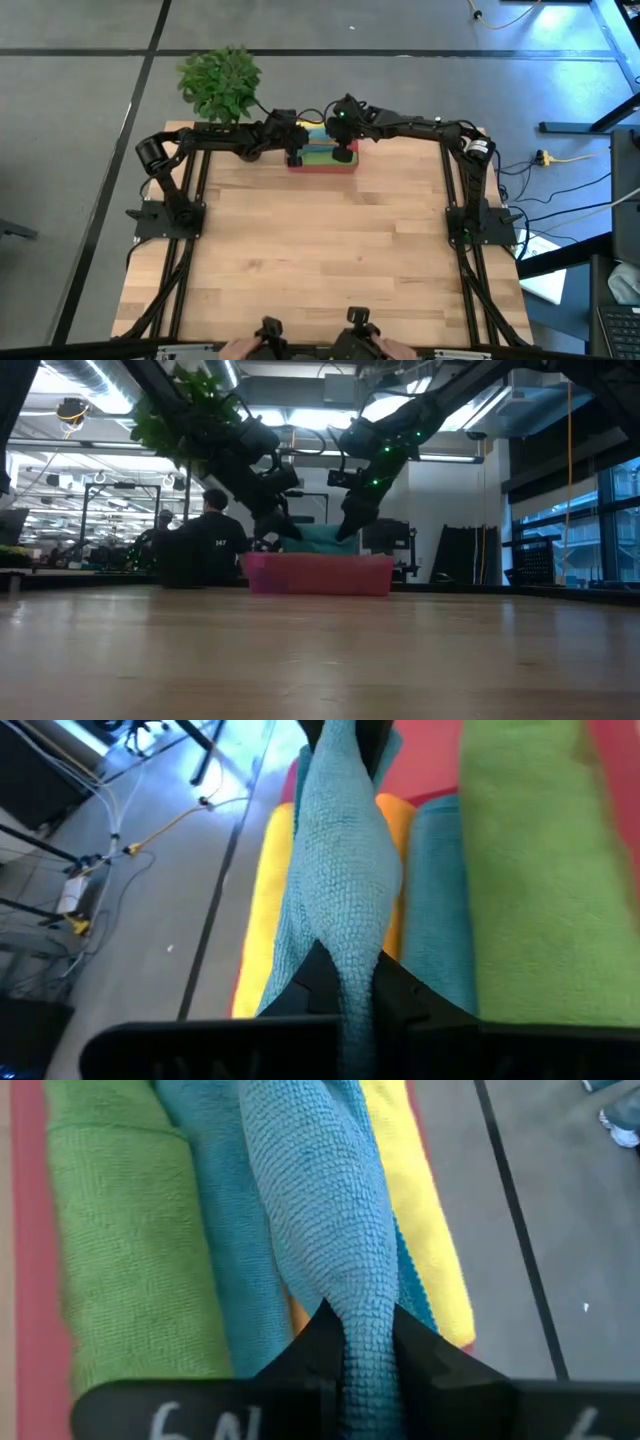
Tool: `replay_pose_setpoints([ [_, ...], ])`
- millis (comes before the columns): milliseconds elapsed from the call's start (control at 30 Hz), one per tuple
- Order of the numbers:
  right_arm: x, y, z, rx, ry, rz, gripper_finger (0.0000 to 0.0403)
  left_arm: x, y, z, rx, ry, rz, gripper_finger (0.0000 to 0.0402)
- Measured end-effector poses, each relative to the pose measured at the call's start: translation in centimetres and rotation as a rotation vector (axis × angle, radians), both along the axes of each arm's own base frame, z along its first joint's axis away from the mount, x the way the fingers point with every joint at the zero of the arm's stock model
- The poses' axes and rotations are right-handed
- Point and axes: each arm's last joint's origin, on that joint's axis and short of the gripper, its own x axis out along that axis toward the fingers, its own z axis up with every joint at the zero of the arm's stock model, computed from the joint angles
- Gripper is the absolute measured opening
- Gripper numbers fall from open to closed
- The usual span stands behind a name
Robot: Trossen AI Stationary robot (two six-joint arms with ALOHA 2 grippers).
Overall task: Roll microfiber towels into tight, uniform cylinder then place into a basket
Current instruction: Put the rolled blue towel into the red bin, then return to Home Position
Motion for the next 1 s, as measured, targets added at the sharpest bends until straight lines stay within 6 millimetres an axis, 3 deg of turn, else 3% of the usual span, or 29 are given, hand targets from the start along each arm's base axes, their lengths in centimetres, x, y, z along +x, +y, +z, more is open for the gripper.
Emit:
replay_pose_setpoints([
  [467, 0.2, 1.0, -0.8, 0.081, 0.044, 0.08, 0.0039, 0.2, -1.0, -0.6, -0.051, 0.046, -0.042, 0.002],
  [533, 0.2, 1.1, -1.0, 0.097, 0.039, 0.072, 0.0067, 0.3, -1.1, -0.6, -0.05, 0.047, -0.045, 0.0033],
  [700, -0.1, 0.9, -1.2, 0.059, 0.092, 0.003, 0.0199, 0.5, -1.6, -0.7, -0.048, 0.067, -0.043, 0.0094],
  [800, -0.6, 0.9, -1.3, 0.017, 0.158, -0.056, 0.0256, 0.6, -2.0, -0.7, -0.026, 0.09, -0.017, 0.013],
  [900, -1.1, 1.1, -1.1, 0.017, 0.206, -0.083, 0.0278, 0.7, -2.8, -0.1, -0.008, 0.111, -0.007, 0.0158],
  [1000, -1.6, 1.4, -0.3, 0.036, 0.207, -0.102, 0.0275, 0.6, -3.8, 0.9, -0.012, 0.102, -0.014, 0.0179],
])
